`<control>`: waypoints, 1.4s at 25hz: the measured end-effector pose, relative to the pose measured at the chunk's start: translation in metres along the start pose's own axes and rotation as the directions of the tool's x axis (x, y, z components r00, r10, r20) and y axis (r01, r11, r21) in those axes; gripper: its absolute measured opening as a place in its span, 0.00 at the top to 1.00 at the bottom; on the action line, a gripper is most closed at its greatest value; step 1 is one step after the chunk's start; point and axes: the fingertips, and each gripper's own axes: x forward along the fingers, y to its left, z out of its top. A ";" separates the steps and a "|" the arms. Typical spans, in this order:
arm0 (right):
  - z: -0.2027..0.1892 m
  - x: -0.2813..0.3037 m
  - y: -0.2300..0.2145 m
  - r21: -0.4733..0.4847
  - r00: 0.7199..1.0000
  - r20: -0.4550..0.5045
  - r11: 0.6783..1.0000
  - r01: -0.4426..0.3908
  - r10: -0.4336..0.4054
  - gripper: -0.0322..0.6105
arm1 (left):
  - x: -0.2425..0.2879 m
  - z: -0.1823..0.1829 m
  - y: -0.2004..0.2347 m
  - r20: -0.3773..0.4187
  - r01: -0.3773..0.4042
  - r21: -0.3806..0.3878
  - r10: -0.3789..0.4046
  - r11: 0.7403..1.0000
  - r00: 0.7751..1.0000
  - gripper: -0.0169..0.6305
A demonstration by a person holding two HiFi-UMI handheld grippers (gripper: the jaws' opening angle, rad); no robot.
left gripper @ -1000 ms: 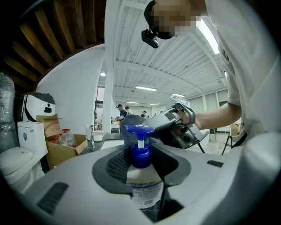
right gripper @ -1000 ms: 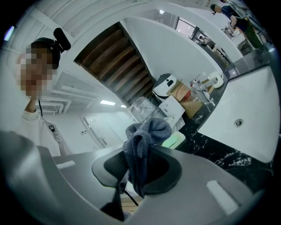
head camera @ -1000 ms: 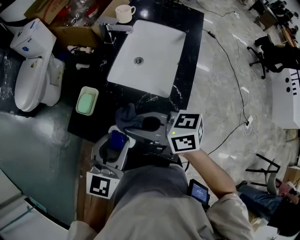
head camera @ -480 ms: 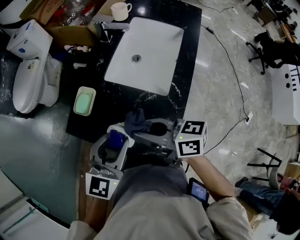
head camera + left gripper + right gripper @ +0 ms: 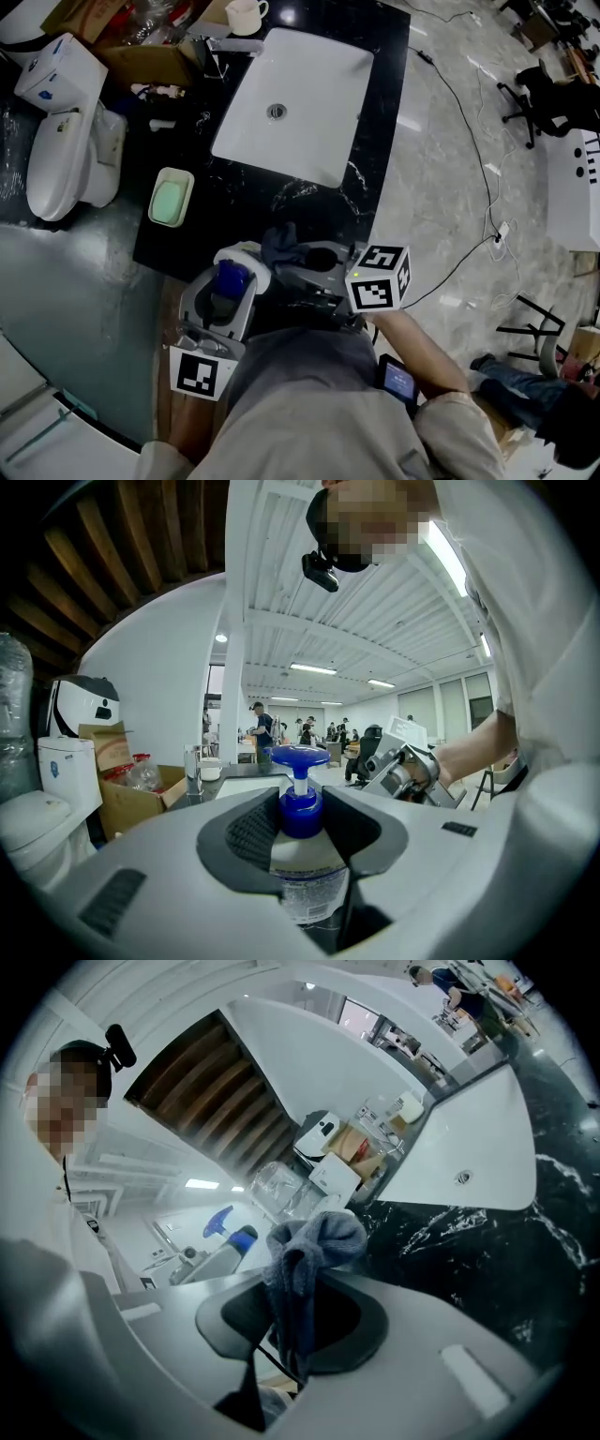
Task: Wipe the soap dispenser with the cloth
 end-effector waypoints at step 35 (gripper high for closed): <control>-0.029 0.023 -0.030 -0.176 0.953 -0.233 0.972 0.155 -0.194 0.84 | 0.000 -0.001 0.005 0.011 -0.022 -0.010 0.022 1.000 1.000 0.75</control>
